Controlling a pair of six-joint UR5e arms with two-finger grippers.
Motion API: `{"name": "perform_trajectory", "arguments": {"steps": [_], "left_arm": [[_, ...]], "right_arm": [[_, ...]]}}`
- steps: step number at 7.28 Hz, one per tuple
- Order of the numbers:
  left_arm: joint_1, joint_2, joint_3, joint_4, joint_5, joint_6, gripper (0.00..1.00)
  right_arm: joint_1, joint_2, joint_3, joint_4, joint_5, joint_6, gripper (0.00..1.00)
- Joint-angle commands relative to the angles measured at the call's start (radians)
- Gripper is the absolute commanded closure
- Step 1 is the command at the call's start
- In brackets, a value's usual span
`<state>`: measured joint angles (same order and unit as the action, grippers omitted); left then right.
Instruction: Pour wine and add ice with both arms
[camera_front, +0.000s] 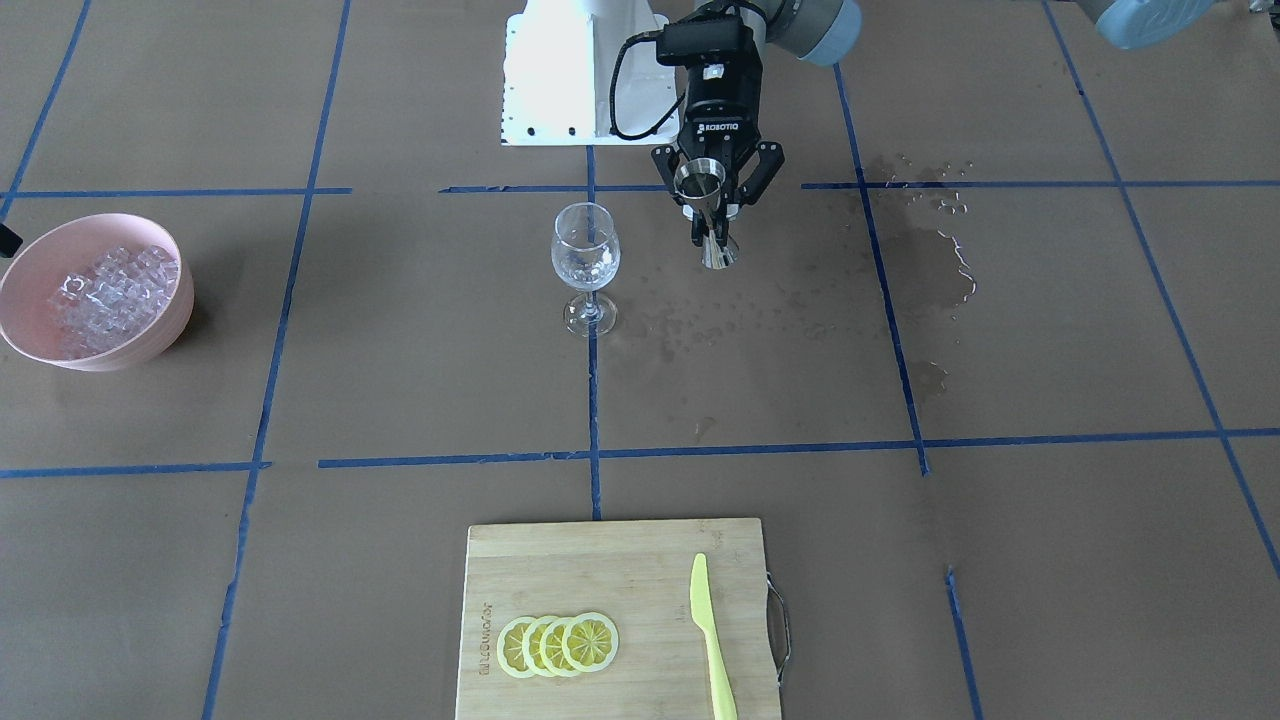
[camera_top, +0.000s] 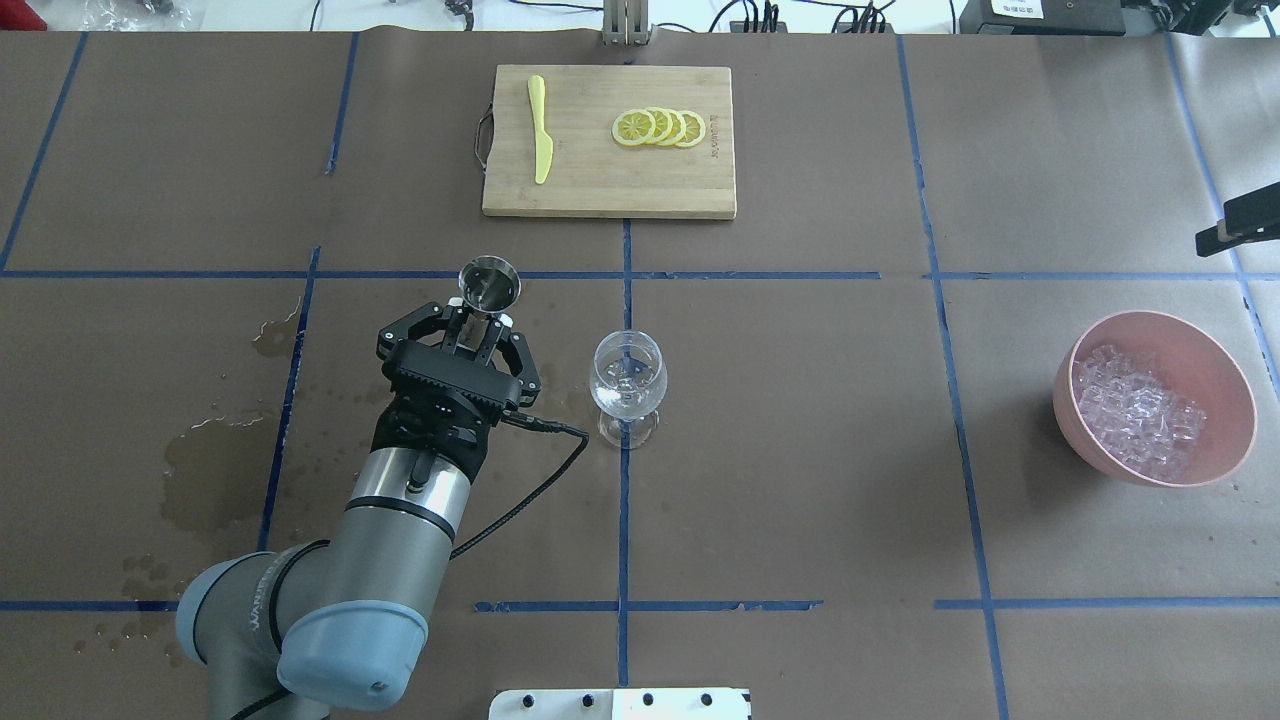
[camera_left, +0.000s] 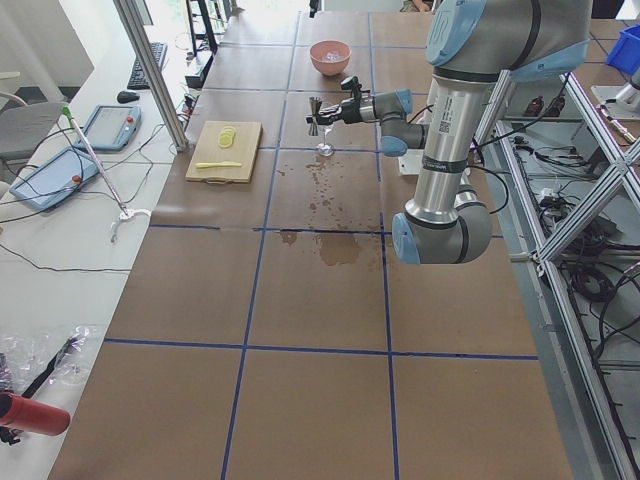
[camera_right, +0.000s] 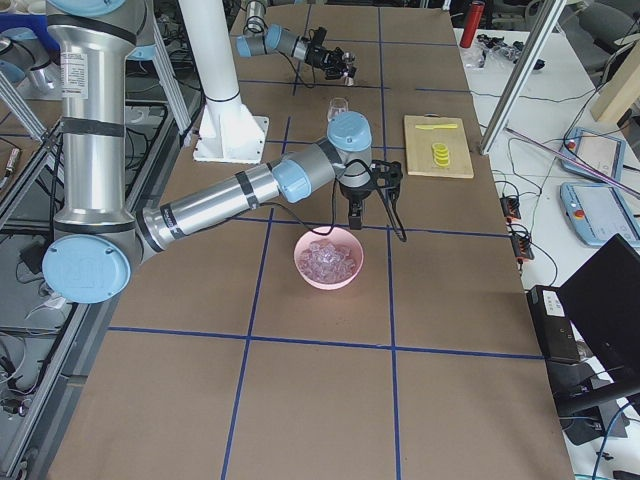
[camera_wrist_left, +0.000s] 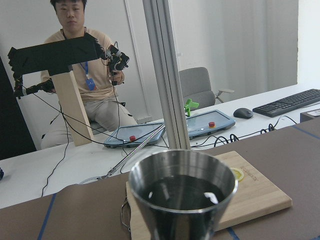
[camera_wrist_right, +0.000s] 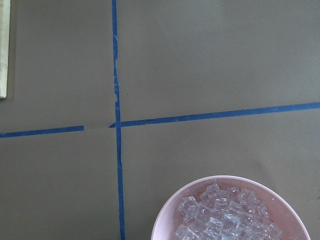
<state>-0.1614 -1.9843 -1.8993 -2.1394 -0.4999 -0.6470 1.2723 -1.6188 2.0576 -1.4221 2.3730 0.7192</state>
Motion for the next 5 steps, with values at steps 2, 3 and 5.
{"name": "perform_trajectory", "arguments": {"steps": [2,3,5], "left_arm": [[0.036,-0.073,0.058,0.003,0.001,0.038,1.0],[0.036,-0.085,0.062,0.004,0.001,0.091,1.0],[0.036,-0.096,0.057,0.004,0.001,0.284,1.0]], "right_arm": [[-0.047,0.005,0.009,0.0,-0.046,0.031,0.0],[-0.047,0.005,0.009,0.002,-0.046,0.031,0.0],[-0.047,0.005,0.009,0.0,-0.046,0.031,0.0]]}}
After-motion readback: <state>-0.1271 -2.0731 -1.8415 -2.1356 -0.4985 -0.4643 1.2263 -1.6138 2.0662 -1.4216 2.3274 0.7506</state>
